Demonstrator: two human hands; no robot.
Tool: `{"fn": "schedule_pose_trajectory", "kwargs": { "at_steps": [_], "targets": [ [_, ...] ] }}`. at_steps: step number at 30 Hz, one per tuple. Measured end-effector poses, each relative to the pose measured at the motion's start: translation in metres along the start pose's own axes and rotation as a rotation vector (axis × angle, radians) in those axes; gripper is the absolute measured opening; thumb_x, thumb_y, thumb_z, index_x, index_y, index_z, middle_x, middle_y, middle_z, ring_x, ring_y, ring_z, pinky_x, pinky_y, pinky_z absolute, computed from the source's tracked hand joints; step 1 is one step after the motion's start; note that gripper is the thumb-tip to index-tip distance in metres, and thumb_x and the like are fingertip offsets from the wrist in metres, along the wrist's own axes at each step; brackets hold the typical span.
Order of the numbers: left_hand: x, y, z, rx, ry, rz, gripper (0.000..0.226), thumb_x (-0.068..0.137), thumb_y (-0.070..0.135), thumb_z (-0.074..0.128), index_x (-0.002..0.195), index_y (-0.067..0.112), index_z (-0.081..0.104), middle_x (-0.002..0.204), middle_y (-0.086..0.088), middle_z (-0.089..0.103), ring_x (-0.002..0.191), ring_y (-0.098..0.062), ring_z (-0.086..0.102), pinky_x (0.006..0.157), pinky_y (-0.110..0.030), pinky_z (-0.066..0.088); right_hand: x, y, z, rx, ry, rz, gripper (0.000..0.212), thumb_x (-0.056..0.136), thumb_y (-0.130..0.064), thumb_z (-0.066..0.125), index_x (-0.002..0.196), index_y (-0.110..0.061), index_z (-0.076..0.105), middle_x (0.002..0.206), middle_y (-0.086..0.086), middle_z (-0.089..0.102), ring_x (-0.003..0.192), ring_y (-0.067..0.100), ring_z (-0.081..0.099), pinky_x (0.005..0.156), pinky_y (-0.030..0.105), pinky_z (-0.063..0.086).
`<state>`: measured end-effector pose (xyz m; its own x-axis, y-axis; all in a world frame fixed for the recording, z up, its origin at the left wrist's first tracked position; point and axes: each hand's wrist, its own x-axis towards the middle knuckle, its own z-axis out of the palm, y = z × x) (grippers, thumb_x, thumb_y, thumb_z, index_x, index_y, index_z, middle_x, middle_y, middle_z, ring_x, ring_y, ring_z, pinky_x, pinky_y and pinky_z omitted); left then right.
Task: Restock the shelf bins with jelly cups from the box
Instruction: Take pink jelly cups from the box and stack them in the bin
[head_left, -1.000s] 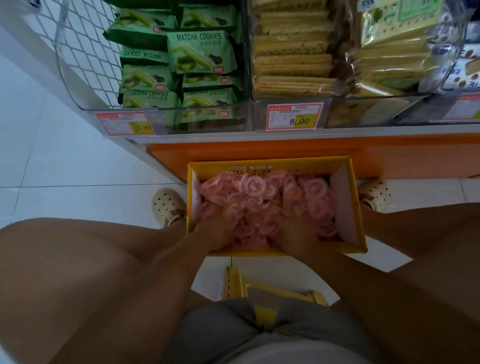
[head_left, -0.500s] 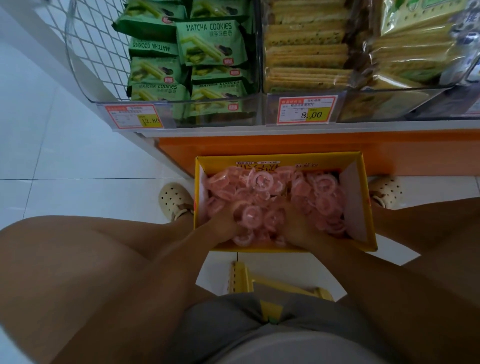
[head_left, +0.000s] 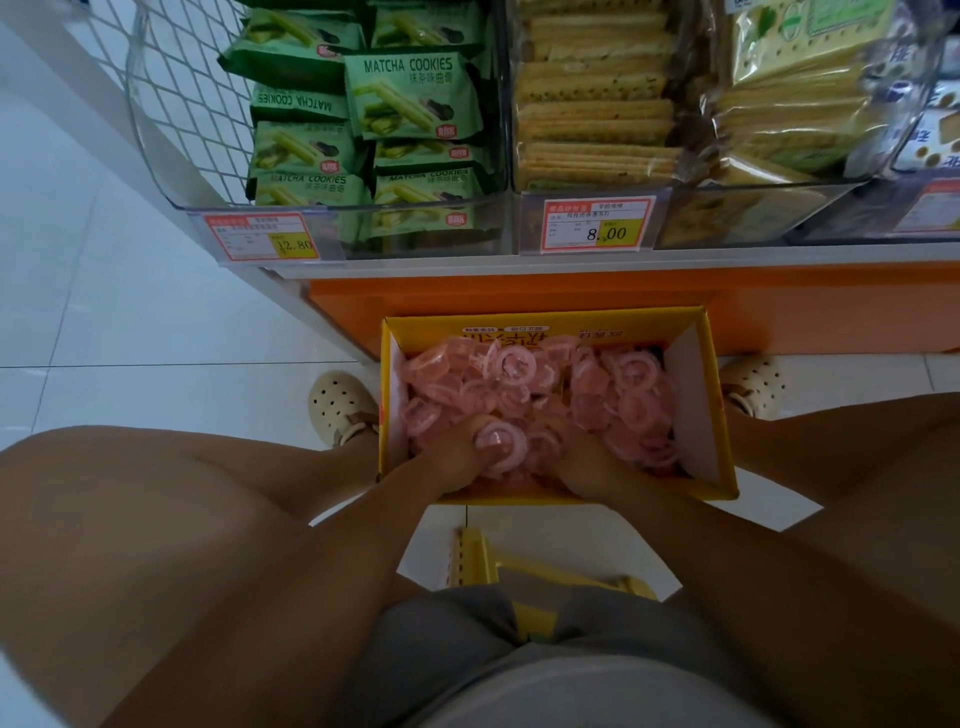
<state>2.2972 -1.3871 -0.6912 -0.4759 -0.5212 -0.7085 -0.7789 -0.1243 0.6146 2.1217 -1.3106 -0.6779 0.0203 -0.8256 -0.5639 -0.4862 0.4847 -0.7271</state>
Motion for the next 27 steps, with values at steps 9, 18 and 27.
{"fn": "schedule_pose_trajectory", "kwargs": {
  "at_steps": [9, 18, 27],
  "targets": [
    [-0.040, 0.038, -0.021, -0.388, 0.061, -0.005, 0.023, 0.094, 0.037, 0.061, 0.115, 0.043, 0.055, 0.125, 0.012, 0.058, 0.109, -0.009, 0.055, 0.090, -0.029, 0.048, -0.023, -0.033, -0.042, 1.151, -0.213, 0.393, 0.039, 0.087, -0.018, 0.065, 0.125, -0.017, 0.057, 0.122, 0.012, 0.063, 0.099, 0.032, 0.065, 0.086, 0.055, 0.053],
    [-0.135, 0.128, -0.103, -0.282, 0.322, 0.323, 0.016, 0.090, 0.042, 0.063, 0.102, 0.052, 0.061, 0.102, 0.025, 0.066, 0.095, 0.011, 0.060, 0.086, -0.028, 0.055, -0.083, -0.155, -0.090, 0.437, 0.187, 0.020, 0.036, 0.081, -0.049, 0.067, 0.111, -0.031, 0.065, 0.107, -0.003, 0.069, 0.099, 0.017, 0.067, 0.089, 0.040, 0.054],
    [-0.302, 0.237, -0.241, -0.265, 0.737, 0.742, 0.028, 0.077, 0.044, 0.069, 0.104, 0.047, 0.065, 0.095, 0.016, 0.070, 0.083, -0.006, 0.068, 0.067, -0.019, 0.051, -0.169, -0.402, -0.191, 0.278, 0.403, -0.779, 0.016, 0.081, -0.024, 0.066, 0.096, -0.025, 0.071, 0.087, -0.004, 0.073, 0.072, 0.012, 0.068, 0.063, 0.028, 0.056]
  ]
}}
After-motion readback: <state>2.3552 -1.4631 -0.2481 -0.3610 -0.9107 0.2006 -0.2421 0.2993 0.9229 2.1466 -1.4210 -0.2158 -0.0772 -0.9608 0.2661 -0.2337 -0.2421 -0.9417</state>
